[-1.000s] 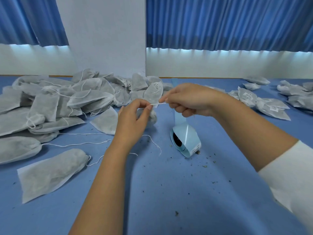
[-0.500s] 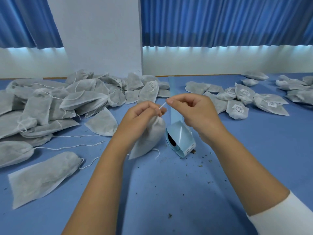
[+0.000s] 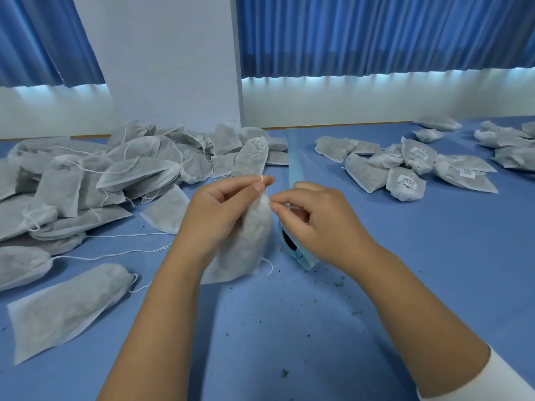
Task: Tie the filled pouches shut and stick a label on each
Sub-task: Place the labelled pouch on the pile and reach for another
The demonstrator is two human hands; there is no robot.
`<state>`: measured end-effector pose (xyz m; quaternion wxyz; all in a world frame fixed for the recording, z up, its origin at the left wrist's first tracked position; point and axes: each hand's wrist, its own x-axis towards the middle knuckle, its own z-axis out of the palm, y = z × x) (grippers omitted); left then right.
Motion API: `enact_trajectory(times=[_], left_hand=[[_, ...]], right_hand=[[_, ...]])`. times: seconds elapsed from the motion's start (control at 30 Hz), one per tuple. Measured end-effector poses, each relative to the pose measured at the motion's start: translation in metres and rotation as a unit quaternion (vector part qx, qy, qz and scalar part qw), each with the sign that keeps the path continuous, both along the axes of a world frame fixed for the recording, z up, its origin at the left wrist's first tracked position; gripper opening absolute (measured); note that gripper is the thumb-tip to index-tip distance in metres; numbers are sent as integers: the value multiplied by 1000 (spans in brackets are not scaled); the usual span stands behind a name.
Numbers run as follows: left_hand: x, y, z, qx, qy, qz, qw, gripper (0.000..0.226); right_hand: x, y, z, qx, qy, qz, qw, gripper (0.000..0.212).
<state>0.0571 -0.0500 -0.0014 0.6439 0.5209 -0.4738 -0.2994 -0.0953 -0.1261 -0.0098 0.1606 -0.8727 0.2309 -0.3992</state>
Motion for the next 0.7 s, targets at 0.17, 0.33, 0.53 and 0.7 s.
enact_trajectory(times=[0.17,0.33,0.53,0.7], left_hand=[[4,9,1,72,-95,-50,992,22],[-3,15,7,107,-95,-171,975,16],[-10,9,7,94,-14,-131,987,29],[-9,6,6,92,29,-78,992,38]], right_hand=[[-13,2,14,-24,-27,25,999,7],[-21,-6,18,116,-118,60,984,7],[-10,-8,4,158,-53,-31,986,22],[-14,-5,7,163,-125,-67,976,21]])
